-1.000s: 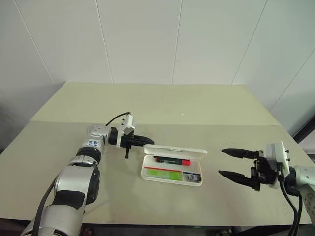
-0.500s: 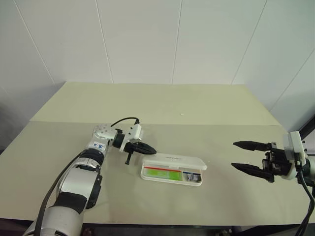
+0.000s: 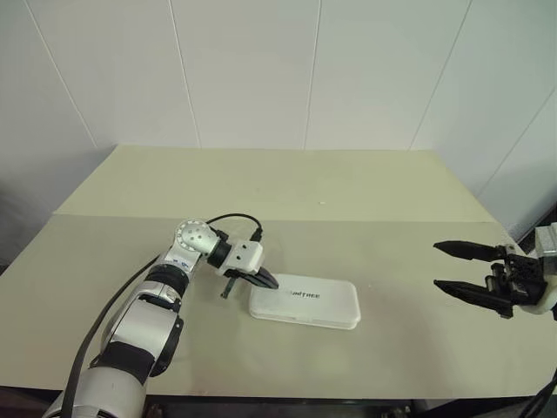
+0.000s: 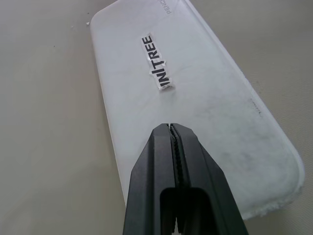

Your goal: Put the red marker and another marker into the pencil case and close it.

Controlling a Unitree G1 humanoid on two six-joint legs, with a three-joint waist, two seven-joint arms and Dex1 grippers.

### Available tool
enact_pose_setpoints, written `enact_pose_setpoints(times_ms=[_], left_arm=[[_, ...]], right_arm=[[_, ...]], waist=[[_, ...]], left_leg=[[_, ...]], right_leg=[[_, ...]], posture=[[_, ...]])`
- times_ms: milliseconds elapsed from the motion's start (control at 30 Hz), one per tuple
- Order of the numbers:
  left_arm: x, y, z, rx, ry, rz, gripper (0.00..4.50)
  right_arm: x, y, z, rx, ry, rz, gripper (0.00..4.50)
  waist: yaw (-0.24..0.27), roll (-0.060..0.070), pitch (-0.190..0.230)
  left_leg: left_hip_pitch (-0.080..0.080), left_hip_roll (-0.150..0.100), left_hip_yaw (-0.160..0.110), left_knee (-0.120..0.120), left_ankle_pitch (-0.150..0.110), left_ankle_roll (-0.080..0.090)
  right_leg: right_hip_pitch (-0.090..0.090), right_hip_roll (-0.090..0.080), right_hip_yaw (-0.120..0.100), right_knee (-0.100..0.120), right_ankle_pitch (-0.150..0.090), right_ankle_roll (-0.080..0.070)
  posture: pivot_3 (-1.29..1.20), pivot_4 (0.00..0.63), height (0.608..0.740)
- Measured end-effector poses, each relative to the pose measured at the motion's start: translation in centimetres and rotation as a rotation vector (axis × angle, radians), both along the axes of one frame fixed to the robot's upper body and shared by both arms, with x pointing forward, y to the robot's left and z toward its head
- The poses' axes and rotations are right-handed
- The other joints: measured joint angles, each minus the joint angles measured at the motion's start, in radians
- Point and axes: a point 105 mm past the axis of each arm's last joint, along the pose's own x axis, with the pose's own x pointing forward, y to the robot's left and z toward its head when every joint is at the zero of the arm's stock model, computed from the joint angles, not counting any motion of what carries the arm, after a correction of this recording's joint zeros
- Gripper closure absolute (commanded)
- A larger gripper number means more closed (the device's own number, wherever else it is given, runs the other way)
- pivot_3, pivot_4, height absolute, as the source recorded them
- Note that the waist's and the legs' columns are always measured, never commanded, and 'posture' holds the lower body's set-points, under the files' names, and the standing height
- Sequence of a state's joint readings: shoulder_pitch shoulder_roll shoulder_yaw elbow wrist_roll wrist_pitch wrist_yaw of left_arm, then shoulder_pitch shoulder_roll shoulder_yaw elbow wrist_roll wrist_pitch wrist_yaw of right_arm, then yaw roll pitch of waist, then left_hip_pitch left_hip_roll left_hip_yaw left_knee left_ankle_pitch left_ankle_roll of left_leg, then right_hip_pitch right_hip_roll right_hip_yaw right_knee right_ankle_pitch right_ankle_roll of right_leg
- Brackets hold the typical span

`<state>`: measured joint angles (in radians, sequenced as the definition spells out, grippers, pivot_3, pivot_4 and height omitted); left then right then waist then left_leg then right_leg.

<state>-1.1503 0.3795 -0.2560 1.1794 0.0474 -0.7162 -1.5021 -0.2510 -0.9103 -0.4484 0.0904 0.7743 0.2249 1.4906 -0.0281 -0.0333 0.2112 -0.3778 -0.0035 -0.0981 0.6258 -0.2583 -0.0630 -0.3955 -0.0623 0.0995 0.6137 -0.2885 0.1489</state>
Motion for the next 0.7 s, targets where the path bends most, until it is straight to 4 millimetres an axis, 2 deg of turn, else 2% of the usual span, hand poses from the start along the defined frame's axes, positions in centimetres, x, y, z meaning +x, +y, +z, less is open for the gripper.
enact_pose_setpoints(times_ms=[467,567,700], left_arm=[[-0.8,-0.8,-0.1,0.086,-0.176,-0.162,4.46],[-0.8,-0.9,-0.1,0.071,-0.159,-0.149,4.46],[-0.3,-1.3,0.3,-0.039,-0.049,-0.048,4.46]], right_arm=[[0.1,0.1,0.5,0.017,-0.003,0.008,0.00],[0.1,0.1,0.4,0.013,-0.002,0.004,0.00],[0.2,0.2,0.5,0.007,-0.005,0.001,0.00]], waist=[[0.000,0.001,-0.001],[0.000,0.001,-0.001],[0.000,0.002,0.000]], left_leg=[[0.002,0.000,0.000,0.002,0.000,0.001],[0.002,0.000,0.000,0.003,0.000,0.001],[0.001,0.000,0.000,0.004,0.000,0.001]], right_leg=[[0.003,0.000,0.000,0.001,0.000,0.000],[0.003,0.000,0.000,0.001,0.000,0.000],[0.002,0.000,0.000,0.002,0.000,0.001]], posture=[[0.00,0.150,0.740],[0.00,0.150,0.740],[0.00,0.150,0.740]])
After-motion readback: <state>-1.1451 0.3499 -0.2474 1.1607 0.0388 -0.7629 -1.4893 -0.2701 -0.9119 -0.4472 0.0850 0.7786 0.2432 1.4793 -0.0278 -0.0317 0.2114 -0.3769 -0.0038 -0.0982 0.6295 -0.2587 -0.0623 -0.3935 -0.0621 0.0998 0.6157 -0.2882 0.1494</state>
